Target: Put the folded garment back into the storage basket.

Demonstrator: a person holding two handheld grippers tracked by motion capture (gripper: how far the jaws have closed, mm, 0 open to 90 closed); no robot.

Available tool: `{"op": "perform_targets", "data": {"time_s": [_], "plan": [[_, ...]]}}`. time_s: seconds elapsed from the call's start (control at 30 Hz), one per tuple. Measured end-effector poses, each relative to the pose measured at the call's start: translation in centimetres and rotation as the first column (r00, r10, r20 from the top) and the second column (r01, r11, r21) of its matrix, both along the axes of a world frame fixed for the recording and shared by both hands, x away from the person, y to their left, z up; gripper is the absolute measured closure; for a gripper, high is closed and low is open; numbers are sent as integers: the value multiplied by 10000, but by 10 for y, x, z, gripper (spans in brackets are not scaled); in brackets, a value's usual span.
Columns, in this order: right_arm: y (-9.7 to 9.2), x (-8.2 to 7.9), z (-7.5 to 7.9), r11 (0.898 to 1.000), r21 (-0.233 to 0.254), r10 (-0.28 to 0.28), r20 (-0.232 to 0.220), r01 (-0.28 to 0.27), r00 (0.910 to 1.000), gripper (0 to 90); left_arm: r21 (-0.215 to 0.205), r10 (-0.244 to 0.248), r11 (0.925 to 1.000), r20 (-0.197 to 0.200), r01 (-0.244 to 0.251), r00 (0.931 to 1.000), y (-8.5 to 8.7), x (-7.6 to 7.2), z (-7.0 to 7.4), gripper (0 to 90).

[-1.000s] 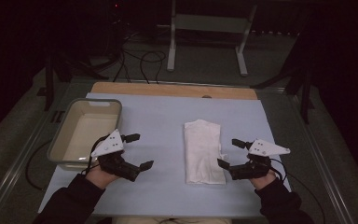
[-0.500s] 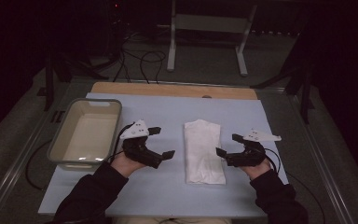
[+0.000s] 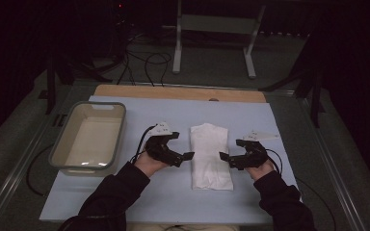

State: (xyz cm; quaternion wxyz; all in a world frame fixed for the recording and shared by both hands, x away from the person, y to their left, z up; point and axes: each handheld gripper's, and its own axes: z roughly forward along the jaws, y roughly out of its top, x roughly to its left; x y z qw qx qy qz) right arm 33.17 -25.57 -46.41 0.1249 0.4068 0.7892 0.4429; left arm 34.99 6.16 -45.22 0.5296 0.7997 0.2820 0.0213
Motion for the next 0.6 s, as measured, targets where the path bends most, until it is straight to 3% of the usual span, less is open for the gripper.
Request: {"op": "perform_targets", "data": {"time_s": [0.07, 0.1, 0.2, 0.23, 0.33, 0.4, 0.43, 0.47, 0.5, 0.57, 0.6], "plan": [[0, 2, -3, 9998, -119, -149, -223, 146, 9996, 74, -9, 15, 10000, -150, -15, 9999, -2, 2, -2, 1], [-1, 4, -4, 9997, -145, -201, -366, 196, 9991, 74, -12, 81, 10000, -473, -81, 9988, -6, 4, -4, 1], [-1, 4, -5, 9996, -180, -224, -438, 216, 9988, 74, 117, 116, 9999, -596, -109, 9982, -9, 5, -5, 2], [-1, 8, -9, 9988, -336, -372, -769, 347, 9963, 74, 250, 172, 9996, -1071, -146, 9941, -16, 7, -9, 2], [-4, 13, -12, 9984, -182, -560, -1331, 541, 9895, 74, 280, 249, 9994, -1389, -212, 9900, -22, 8, -14, 3], [-6, 17, -14, 9981, 42, -596, -1968, 616, 9786, 75, 301, 270, 9993, -1508, -227, 9882, -24, 9, -15, 3], [-7, 19, -15, 9972, 117, -691, -2274, 736, 9714, 77, 275, 311, 9993, -1781, -266, 9835, -28, 10, -19, 8], [-7, 19, -15, 9972, 117, -691, -2274, 736, 9714, 77, 275, 311, 9993, -1781, -266, 9835, -28, 10, -19, 7], [-8, 21, -17, 9971, 227, -645, -2567, 727, 9643, 78, 283, 306, 9993, -1900, -257, 9813, -30, 11, -20, 7], [-10, 25, -19, 9950, 345, -781, -3094, 932, 9477, 85, 272, 363, 9991, -2118, -312, 9766, -32, 12, -23, 8], [-12, 29, -21, 9922, 566, -837, -3585, 1112, 9297, 85, 120, 379, 9993, -2496, -360, 9676, -34, 15, -26, 8]]}}
